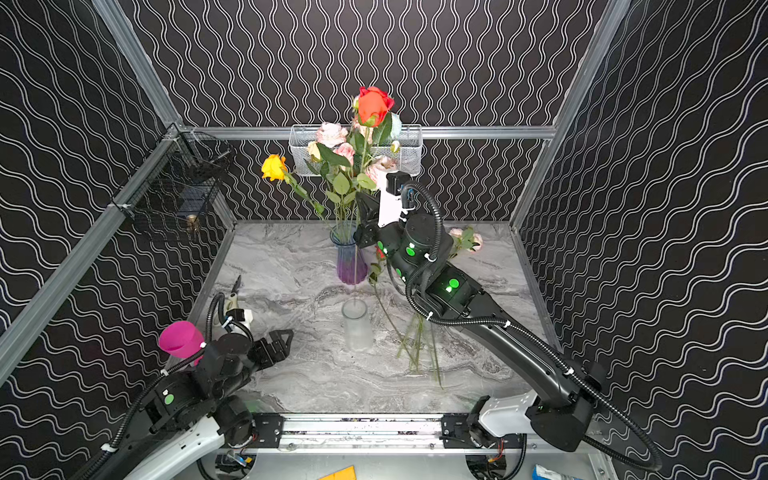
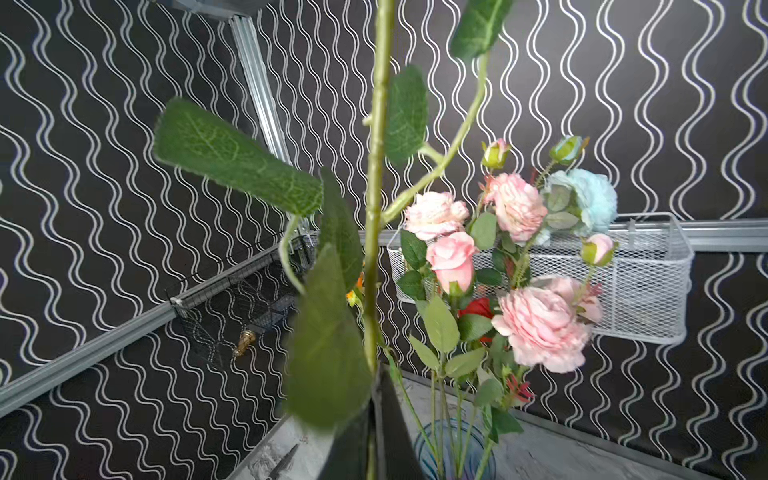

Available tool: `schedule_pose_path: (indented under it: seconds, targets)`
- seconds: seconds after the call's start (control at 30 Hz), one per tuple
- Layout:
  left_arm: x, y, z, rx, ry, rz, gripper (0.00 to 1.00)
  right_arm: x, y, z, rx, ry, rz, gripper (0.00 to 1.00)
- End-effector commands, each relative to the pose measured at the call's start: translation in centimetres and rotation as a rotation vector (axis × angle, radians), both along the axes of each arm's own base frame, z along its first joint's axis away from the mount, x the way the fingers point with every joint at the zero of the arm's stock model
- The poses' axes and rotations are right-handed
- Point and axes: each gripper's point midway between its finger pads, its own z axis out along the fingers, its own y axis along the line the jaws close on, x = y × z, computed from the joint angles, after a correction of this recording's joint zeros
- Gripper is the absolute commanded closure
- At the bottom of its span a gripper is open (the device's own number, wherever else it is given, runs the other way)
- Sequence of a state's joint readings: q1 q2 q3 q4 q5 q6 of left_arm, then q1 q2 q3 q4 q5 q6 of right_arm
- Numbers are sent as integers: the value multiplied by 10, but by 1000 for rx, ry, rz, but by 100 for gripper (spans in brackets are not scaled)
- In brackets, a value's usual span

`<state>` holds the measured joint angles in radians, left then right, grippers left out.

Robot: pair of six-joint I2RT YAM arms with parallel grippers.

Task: Arrange the flowers into the vase
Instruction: 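Lower the red rose stem into the vase mouth with the right gripper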

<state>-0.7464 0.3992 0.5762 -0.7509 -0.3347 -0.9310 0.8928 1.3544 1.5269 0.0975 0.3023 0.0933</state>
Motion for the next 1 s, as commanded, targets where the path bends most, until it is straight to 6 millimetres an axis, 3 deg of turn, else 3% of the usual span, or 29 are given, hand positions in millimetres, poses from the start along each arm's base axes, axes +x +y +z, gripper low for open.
schedule_pose_path:
  seconds: [0.0, 0.2, 0.33, 0.6, 0.73, 0.97]
  targets:
    - [2, 0, 2, 5, -15, -5, 2, -1, 10, -7, -17, -6, 16, 100]
    - [0, -2, -1, 6, -7, -20, 2, 6, 24, -46, -74, 19, 7, 100]
    - [-2, 0, 2, 30, 1, -28, 2, 4, 37, -89, -152, 57, 2, 100]
    - [-6, 3, 2, 48, -3, -41, 2, -24, 44, -166, -223, 63, -36, 92]
    - [-6, 2, 10, 74, -4, -64, 2, -27, 37, -185, -238, 79, -73, 92]
    - [1, 6, 11, 147, 4, -49, 2, -28, 27, -197, -237, 100, -103, 87]
